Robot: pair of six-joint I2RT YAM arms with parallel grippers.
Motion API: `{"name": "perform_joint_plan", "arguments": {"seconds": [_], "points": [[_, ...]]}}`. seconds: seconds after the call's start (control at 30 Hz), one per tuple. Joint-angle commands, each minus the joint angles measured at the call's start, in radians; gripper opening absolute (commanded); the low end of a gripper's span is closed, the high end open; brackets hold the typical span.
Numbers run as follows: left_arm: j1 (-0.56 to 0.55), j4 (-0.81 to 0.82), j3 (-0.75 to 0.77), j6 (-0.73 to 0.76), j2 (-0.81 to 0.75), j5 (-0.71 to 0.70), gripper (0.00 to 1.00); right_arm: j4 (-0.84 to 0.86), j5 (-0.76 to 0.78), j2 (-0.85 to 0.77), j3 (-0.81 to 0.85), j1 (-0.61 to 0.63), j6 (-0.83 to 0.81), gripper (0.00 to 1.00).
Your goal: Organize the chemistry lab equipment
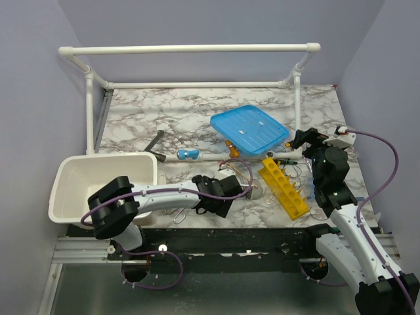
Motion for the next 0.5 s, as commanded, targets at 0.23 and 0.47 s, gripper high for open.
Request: {"name": "perform_joint_plan", "arguments": {"seconds": [0.23,0.47], "points": [[0.056,-0.179,0.215,0.228,-0.163,0.137,0.41,-0.010,0.009,-0.013,0.022,-0.004,-0.002,1.00],[0.245,-0.381,0.377,0.374,-0.241,0.217,0.40,-0.008,0.005,-0.011,0.023,-0.004,-0.003,1.00]]}}
